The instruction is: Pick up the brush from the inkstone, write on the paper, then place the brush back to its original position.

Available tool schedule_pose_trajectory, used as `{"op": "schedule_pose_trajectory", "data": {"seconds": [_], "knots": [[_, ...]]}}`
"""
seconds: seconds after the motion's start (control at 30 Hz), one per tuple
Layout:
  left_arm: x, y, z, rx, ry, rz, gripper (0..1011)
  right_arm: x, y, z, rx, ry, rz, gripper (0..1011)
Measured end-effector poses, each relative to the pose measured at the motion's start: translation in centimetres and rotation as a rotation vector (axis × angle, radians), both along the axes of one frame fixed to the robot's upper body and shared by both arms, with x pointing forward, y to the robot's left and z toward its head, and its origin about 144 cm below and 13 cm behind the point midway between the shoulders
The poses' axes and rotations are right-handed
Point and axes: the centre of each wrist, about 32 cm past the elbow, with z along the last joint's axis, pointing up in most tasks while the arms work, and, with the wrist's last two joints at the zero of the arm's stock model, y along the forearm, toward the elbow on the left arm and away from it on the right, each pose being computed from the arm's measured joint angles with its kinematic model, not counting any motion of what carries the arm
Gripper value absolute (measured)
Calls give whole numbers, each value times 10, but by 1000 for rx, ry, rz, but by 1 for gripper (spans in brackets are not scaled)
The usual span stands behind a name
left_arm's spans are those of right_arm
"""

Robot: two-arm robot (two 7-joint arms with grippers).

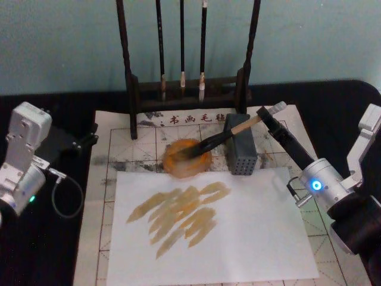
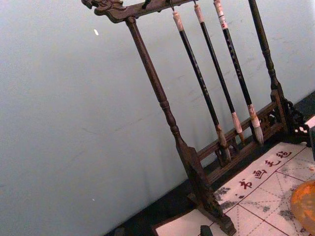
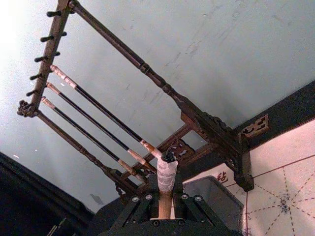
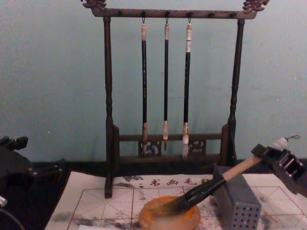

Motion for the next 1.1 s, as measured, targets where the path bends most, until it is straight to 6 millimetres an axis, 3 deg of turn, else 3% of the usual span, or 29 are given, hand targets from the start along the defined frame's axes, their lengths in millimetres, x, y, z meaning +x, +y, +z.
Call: {"op": "schedule_pose_trajectory", "data": {"seconds": [0.47,1.1], "knots": [[0,0,0,0,0,0,1001,0,-1,0,4,2,6,175],[0,0,0,0,0,0,1001,-2,-11,16,58,-25,42,175]]}}
